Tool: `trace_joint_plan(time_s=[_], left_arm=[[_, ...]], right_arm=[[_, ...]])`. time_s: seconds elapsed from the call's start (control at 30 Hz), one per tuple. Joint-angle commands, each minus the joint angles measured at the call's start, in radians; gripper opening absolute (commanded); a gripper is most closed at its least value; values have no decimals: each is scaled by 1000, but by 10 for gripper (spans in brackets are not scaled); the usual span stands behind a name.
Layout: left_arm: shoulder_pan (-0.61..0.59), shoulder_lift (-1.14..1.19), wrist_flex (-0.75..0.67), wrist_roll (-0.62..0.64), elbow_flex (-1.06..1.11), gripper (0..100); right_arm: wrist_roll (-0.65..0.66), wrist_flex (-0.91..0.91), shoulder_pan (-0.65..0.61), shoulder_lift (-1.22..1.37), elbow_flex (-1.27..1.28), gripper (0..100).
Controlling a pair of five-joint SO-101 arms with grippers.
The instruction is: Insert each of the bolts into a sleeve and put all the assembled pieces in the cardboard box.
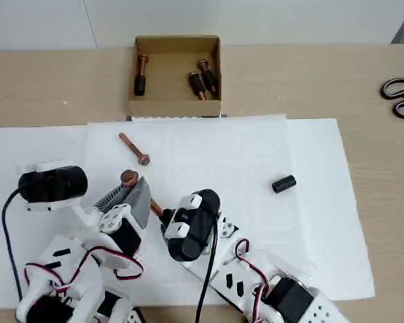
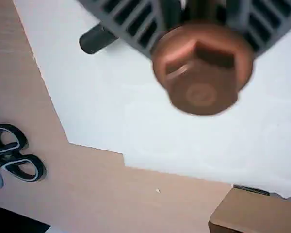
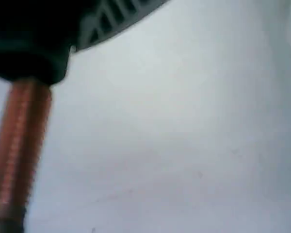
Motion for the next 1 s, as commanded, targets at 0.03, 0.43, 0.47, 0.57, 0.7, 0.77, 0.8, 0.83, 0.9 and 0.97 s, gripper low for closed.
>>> trace_joint_plan(time_s=[0.03, 0.43, 0.47, 0.57, 0.7, 0.77, 0.8, 0.83, 0.9, 0.97], left_arm=[[11, -8, -29, -5, -5, 5], [54, -6, 23, -5, 2, 5], [55, -6, 37, -5, 2, 5], [71, -6, 74, -6, 1, 5], [118, -8, 137, -60, 1, 5], [126, -8, 157, -69, 1, 5], [127, -8, 164, -69, 1, 5], [132, -8, 172, -69, 1, 5], [152, -8, 187, -69, 1, 5], [169, -8, 206, -71, 5, 5]], right_arm=[[5, -33, -8, -8, -54, 3], [5, -33, -8, -8, -54, 3], [5, -33, -8, -8, -57, 3], [8, -35, -8, -8, -60, 3], [9, -35, -8, -8, -69, 3], [9, -35, -8, -7, -86, 3], [9, -35, -7, -4, -94, 3], [9, -35, -7, -4, -100, 3], [11, -35, -7, -2, -114, 3], [11, -35, -5, -2, -126, 3]])
